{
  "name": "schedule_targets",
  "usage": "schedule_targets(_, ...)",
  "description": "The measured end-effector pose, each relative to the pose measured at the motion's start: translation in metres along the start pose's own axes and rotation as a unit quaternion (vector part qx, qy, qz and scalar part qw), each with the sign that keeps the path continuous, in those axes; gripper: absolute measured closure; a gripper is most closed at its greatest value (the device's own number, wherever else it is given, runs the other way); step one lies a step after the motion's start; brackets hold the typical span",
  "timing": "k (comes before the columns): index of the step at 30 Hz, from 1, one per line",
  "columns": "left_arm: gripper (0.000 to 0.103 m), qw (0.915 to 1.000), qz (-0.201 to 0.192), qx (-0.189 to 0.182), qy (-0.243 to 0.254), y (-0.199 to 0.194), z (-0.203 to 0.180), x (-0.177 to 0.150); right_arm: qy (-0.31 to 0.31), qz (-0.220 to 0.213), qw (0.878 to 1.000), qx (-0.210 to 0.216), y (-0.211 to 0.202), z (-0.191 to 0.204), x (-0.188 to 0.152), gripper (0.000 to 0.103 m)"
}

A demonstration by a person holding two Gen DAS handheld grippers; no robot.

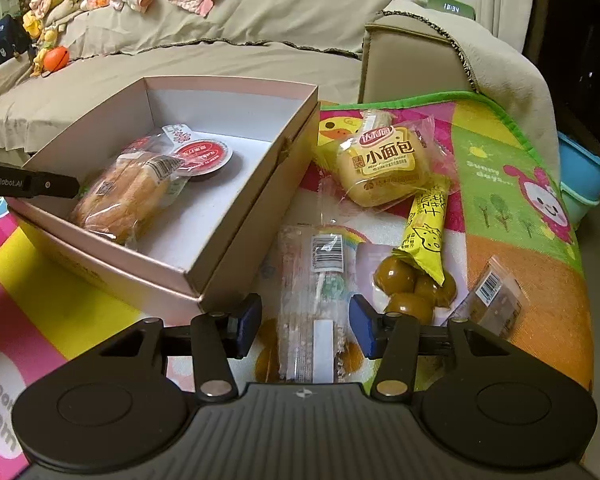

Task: Organize objects
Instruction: 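Grasp a clear barcode packet with the right gripper and lift it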

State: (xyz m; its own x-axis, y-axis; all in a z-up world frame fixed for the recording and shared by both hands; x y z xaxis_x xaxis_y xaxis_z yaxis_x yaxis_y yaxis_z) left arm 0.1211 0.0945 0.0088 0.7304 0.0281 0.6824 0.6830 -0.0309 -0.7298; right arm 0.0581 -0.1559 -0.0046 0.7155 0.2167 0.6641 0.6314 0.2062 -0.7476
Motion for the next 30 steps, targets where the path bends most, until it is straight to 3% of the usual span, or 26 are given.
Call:
schedule_targets(2, 0.091, 1.0, 0.0, 0.0, 0.0, 0.0, 0.001, 0.0, 0.002, 0.005, 1.0, 0.007, -0.002, -0.001, -0.001, 0.066)
schedule_targets(14, 0.091, 1.0, -0.001, -0.002, -0.002, 0.002, 0.0, -0.001, 0.005, 0.025, 0.999, 0.037, -0.065, -0.004, -0.022, 0.068)
schedule_targets(24, 0.091, 1.0, 0.0, -0.002, 0.001, 0.002, 0.001, -0.001, -0.005, -0.062, 0.996, 0.065, -0.147, 0.007, 0.036, 0.068)
schedule_targets(30, 0.091, 1.0, 0.0, -0.003, 0.001, 0.002, 0.002, 0.0, -0.008, -0.146, 0.986, 0.085, -0.172, 0.026, 0.089, 0.068)
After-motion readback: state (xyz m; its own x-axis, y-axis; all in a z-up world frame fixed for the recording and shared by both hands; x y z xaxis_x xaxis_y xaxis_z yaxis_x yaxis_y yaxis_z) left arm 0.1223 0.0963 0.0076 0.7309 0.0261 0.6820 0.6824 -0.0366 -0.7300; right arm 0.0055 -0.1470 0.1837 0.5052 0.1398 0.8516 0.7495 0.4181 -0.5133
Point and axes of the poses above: each gripper's, at about its wrist camera, not at the fingertips, and y roughly the way its jaws point, z to its left, x to its top, the point moved 4 cm from there along y, roughly the way its jaws point, and after that the axes turned 3 degrees about x, right-handed, at the moved point
